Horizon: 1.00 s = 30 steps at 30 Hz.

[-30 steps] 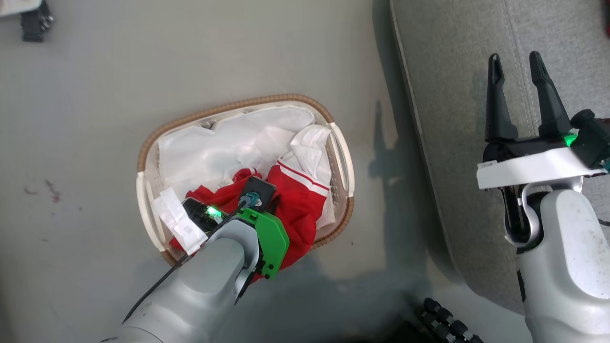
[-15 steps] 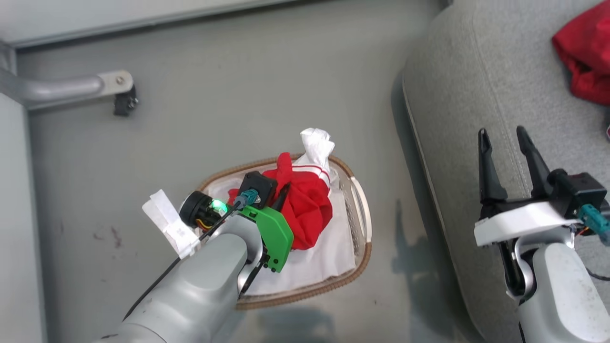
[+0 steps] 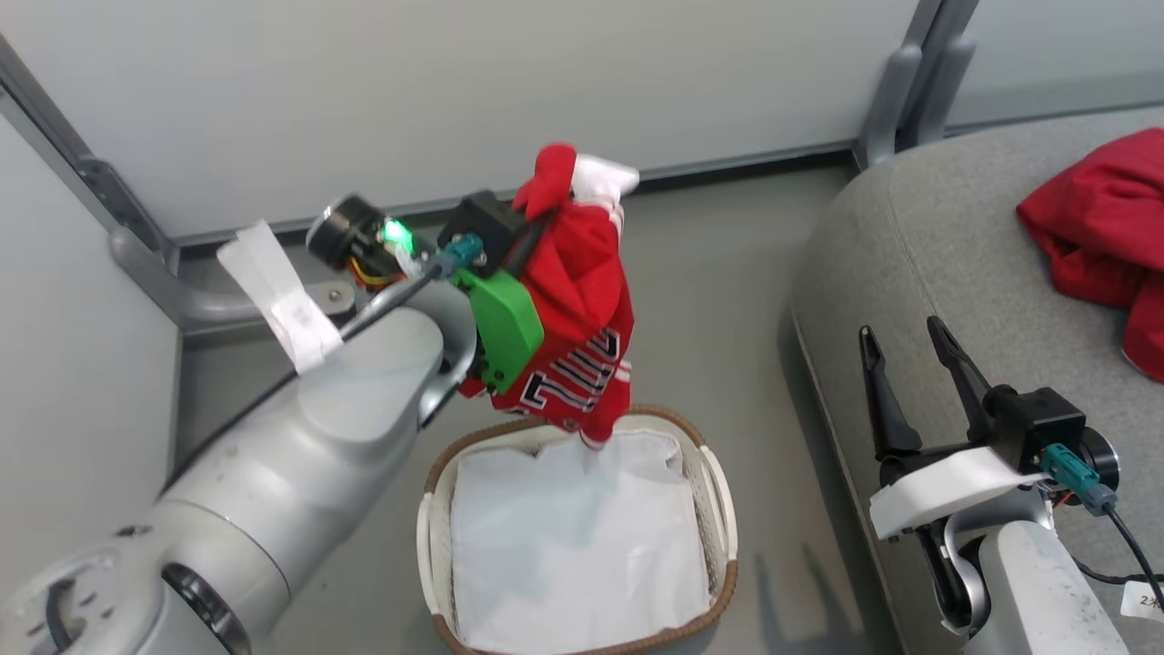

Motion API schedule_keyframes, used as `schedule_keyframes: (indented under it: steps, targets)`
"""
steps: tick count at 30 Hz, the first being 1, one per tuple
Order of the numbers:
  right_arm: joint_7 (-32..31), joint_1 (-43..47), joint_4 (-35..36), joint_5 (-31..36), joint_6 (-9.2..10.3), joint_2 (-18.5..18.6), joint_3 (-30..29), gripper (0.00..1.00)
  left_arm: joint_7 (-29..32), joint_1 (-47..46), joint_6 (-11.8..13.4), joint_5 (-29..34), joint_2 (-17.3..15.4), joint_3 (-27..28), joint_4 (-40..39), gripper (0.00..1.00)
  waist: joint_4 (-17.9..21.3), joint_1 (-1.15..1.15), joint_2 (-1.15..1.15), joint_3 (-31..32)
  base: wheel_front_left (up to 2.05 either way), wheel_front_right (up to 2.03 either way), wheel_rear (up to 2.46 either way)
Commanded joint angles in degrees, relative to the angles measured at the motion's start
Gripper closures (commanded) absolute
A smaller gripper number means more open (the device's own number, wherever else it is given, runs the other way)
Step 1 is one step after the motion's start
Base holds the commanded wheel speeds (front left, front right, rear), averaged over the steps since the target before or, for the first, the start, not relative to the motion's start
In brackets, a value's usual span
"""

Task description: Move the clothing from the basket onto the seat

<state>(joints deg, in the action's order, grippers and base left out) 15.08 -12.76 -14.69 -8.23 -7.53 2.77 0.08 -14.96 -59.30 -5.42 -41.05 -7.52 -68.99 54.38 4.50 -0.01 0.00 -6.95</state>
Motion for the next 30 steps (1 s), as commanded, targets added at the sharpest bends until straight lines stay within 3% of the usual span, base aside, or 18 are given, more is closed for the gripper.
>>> schedule_keyframes:
  steps: [1,15,30]
  targets:
    - [0.13,0.76,-0.33,0.27,0.08,0.21,0.50,0.00,-0.29,-3.04,-0.50,1.34,-1.05,-0.42,-1.25,1.00,-1.61,0.01,0.00,4.39,0.00,0.00,0.00]
    - [0.13,-2.27,-1.16,-0.68,0.08,0.21,9.61,0.00,-0.20,-14.46,-0.33,4.42,-3.94,0.29,-6.03,1.00,-0.78,0.01,0.00,6.91,0.00,0.00,0.00]
    - [0.12,-9.69,-2.35,-7.52,0.08,0.23,21.40,0.00,1.95,-17.12,-0.58,4.66,-0.09,-1.01,-8.45,1.00,-3.16,0.01,0.00,7.81,0.00,0.00,0.00]
